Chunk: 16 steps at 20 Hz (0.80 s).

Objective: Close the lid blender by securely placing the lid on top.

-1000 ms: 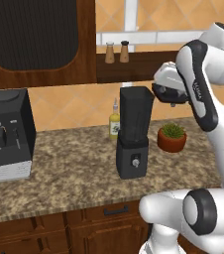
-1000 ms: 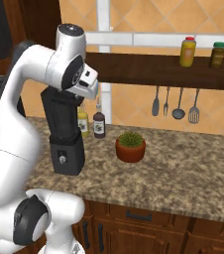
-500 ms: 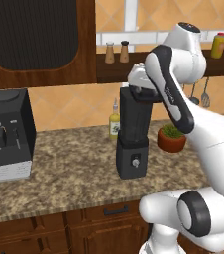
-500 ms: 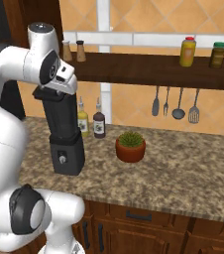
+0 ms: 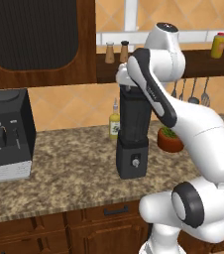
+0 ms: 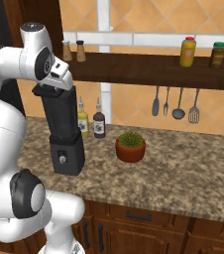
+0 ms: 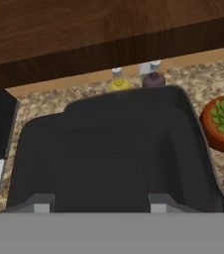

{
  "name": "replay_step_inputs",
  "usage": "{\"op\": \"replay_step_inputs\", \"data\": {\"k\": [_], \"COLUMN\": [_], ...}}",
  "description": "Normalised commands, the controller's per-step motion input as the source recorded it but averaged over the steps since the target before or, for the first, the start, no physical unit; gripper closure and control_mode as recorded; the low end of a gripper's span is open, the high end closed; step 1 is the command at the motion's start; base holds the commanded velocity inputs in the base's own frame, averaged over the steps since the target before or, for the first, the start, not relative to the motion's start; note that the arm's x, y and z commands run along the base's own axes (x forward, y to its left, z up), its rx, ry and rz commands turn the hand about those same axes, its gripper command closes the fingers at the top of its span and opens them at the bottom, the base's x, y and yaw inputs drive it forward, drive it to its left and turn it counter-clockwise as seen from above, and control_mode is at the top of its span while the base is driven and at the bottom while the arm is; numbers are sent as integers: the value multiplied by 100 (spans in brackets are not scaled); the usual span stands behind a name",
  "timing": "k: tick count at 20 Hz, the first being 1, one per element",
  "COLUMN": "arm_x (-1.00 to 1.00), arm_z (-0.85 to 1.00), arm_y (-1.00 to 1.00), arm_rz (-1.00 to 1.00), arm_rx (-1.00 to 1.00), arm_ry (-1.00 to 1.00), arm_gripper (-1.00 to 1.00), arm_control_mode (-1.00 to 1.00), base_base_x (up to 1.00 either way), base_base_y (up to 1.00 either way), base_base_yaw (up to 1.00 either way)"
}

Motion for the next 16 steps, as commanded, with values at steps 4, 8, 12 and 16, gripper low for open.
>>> {"op": "replay_step_inputs", "data": {"k": [4, 8, 12, 16], "arm_x": [31, 34, 28, 19], "arm_z": [-1, -4, -16, -28], "arm_y": [0, 0, -10, -18], "arm_rz": [-9, -6, -1, 0], "arm_rx": [-4, -3, -2, -2], "arm_ry": [0, 0, 0, 0], "arm_gripper": [100, 100, 100, 100], "arm_control_mode": [-100, -100, -100, -100], "base_base_x": [0, 0, 0, 0], "base_base_y": [0, 0, 0, 0], "base_base_yaw": [0, 0, 0, 0]}}
